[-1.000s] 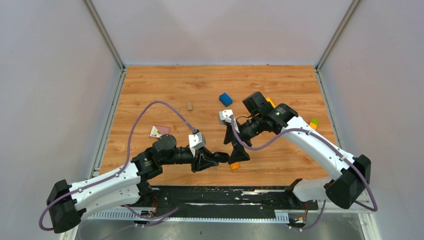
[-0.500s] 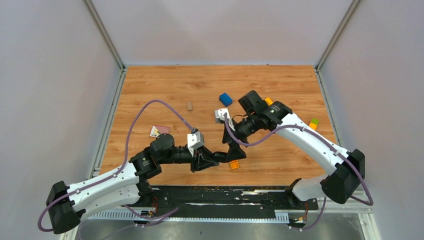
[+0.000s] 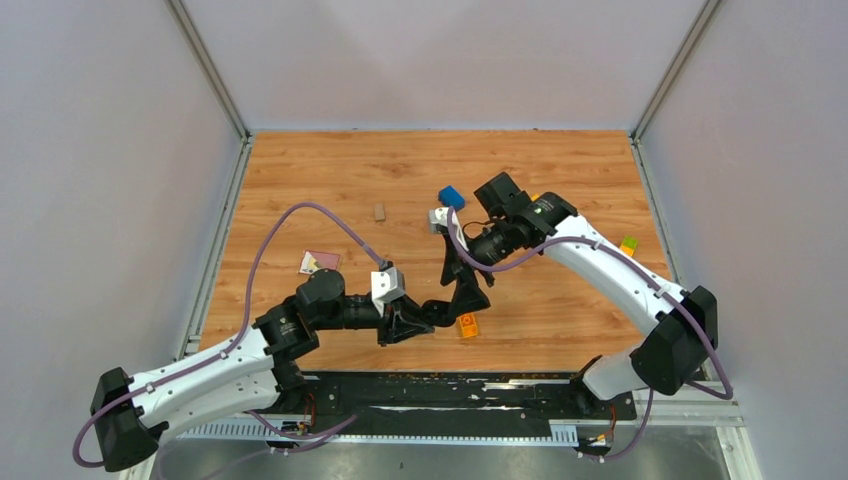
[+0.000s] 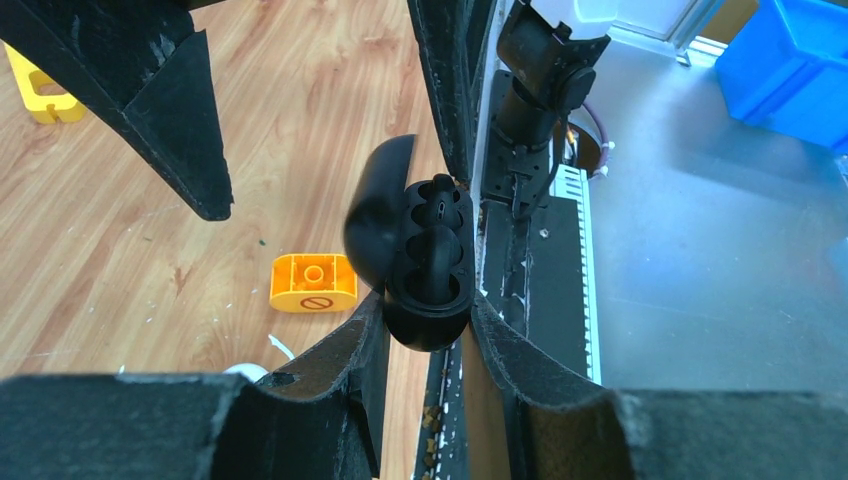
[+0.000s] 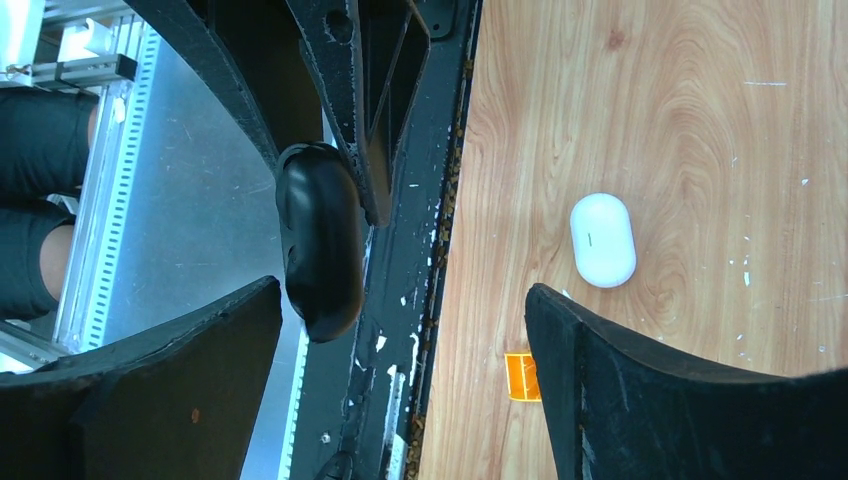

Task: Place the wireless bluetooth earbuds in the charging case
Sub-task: Open the charging case, then adjust the earbud with the charging case.

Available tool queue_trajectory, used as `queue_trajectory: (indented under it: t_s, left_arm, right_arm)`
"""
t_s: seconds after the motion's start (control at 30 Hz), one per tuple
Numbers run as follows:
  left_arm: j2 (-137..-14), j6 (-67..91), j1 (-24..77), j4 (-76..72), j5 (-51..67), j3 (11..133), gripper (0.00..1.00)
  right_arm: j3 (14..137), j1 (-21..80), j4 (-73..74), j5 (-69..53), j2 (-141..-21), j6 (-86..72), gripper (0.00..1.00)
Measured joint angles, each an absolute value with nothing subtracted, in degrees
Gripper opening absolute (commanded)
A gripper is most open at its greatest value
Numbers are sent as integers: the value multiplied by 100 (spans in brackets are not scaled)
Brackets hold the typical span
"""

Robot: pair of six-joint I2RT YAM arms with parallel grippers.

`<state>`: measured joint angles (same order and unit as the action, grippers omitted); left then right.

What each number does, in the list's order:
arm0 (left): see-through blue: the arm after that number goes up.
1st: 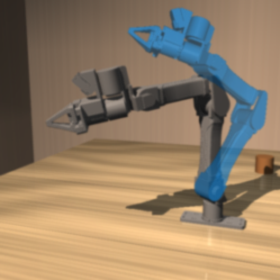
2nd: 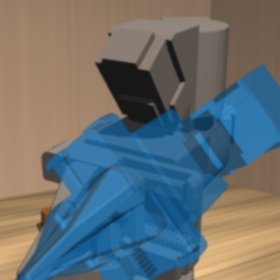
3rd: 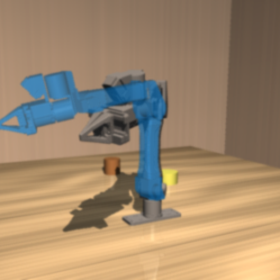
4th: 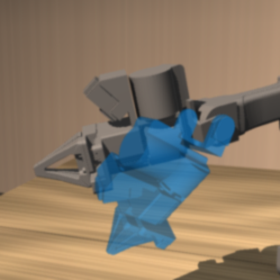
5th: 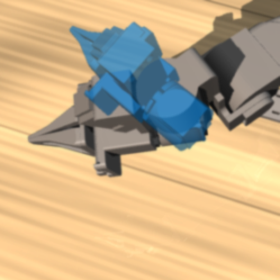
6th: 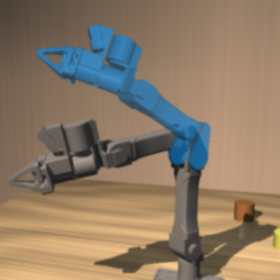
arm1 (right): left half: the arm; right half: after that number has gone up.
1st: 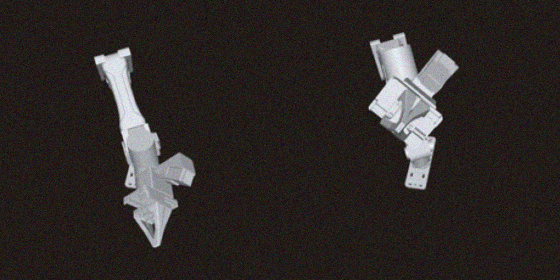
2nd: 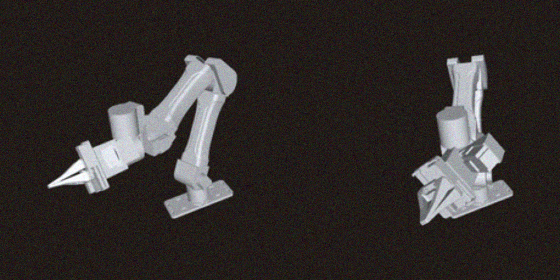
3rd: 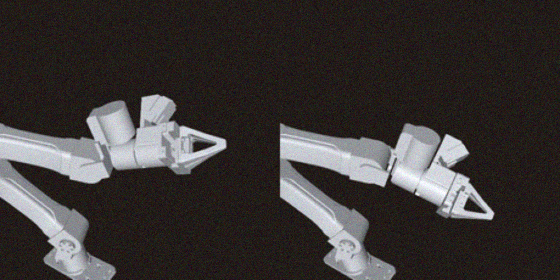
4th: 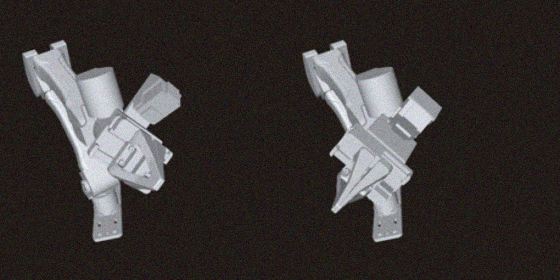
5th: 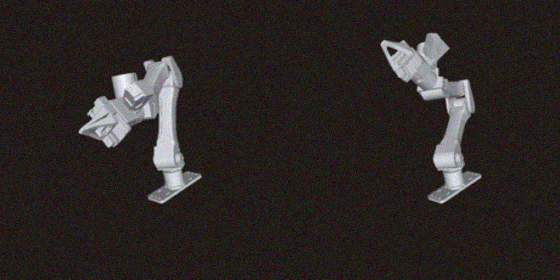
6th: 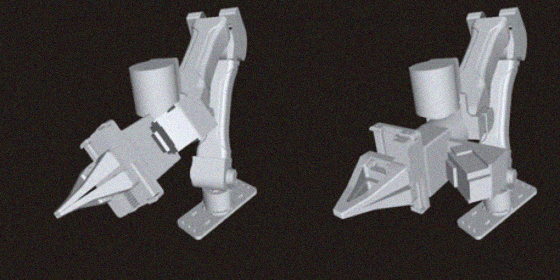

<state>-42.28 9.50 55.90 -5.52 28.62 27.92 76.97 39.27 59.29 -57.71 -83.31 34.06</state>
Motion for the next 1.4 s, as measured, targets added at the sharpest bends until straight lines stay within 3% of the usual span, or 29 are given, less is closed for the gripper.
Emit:
queue_trajectory:
  t_s: [0.37,0.53,0.7,0.87,1.4]
  left_arm:
    - [-4182,899,5590,-495,2836,2790,0]
    - [-4171,880,5590,-443,2788,2786,0]
    - [-4169,886,5590,-408,2587,2781,0]
    - [-4217,961,5590,-416,2331,2777,0]
    - [-4517,1431,5590,-976,2163,2650,0]
  right_arm:
    - [8012,3883,6523,-6187,-8423,3682,90]
    - [8149,3865,6504,-5739,-8106,3800,73]
    - [8143,3850,6167,-5242,-7373,3933,44]
    - [8134,3850,6027,-5406,-7122,4049,41]
    - [8099,4351,6020,-5271,-7852,4202,29]
